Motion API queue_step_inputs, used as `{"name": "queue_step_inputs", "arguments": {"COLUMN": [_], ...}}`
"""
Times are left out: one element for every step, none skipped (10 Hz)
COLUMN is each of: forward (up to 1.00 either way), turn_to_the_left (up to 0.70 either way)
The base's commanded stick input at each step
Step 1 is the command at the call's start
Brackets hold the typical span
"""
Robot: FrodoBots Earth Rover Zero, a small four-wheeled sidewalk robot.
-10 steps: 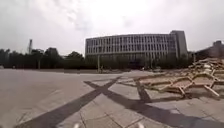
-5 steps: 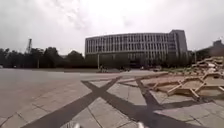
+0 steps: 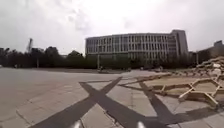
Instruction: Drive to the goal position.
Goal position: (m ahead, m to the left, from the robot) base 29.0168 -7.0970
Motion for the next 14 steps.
{"name": "queue_step_inputs", "arguments": {"forward": [0.85, 0.85, 0.85, 0.85, 0.85, 0.85, 0.85, 0.85, 0.85, 0.85, 0.85, 0.85, 0.85, 0.85], "turn_to_the_left": [0.0, 0.0, 0.0, 0.0, 0.0, 0.0, 0.0, 0.0, 0.0, 0.0, 0.0, 0.0, 0.0, 0.0]}}
